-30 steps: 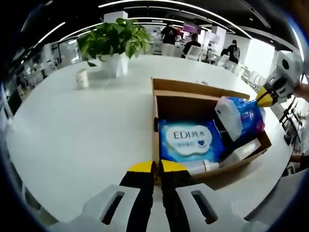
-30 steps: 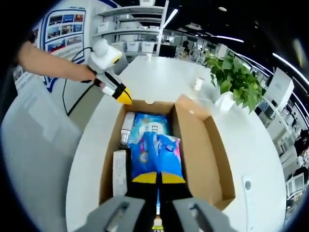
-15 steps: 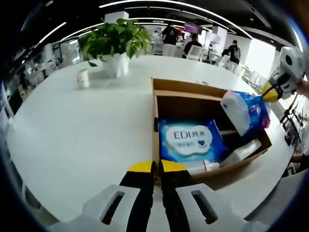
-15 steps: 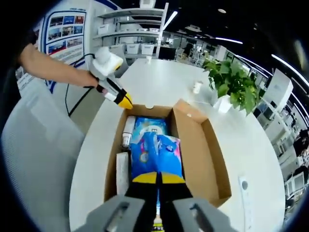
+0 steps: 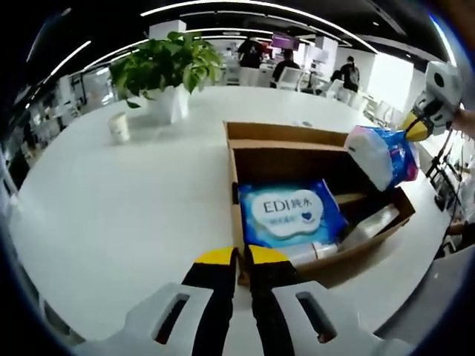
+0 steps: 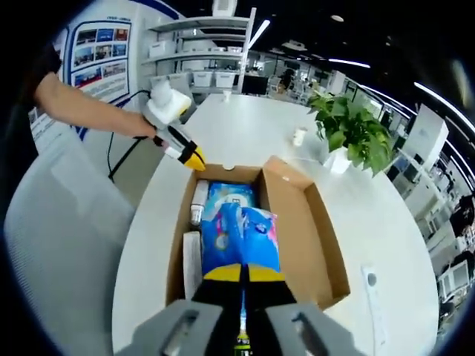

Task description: Operate the shoe box by opening the lid, removing the specified soft item, and placing it in the target area until the item is outside and the box remains undamaged.

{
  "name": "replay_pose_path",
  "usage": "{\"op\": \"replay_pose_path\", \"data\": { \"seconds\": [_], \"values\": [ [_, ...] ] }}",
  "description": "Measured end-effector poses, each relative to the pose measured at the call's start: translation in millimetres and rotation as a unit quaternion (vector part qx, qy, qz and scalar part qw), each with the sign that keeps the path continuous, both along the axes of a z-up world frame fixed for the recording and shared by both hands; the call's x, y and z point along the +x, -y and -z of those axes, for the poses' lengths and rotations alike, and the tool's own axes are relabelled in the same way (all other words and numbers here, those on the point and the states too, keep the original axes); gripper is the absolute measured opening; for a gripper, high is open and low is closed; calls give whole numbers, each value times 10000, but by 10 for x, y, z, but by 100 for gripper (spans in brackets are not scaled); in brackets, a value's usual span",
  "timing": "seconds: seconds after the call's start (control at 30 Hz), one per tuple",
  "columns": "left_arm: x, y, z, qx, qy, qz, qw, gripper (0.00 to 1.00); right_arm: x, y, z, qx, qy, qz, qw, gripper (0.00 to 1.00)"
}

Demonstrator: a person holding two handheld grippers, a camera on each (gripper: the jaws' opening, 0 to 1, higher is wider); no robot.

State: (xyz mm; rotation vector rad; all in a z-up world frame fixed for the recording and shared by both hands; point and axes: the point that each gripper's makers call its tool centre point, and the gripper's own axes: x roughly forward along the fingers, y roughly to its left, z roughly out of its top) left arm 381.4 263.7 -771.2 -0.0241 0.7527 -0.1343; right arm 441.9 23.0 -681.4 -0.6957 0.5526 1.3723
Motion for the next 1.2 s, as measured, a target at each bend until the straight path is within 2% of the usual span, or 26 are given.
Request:
{"op": "replay_pose_path", "data": {
  "seconds": [0.13,0.27,0.47,0.6,0.97,1.2],
  "values": [
    [38,18,-122,79,257,24,9996,5,12,92,-62,44,6,70,10000,0],
    [75,17,-213,90,349,12,9993,19,20,202,-109,69,27,125,9999,0],
    [10,104,-364,90,540,147,9984,24,33,395,-159,157,3,259,9995,0],
    [31,152,-377,133,607,346,9975,29,34,501,-167,180,-2,299,9994,0],
    [-166,445,-665,-10,906,859,9922,47,19,759,-185,295,-52,362,9989,0],
    [-354,675,-944,-239,1199,1220,9850,58,18,959,-200,307,-44,424,9986,0]
  ]
}}
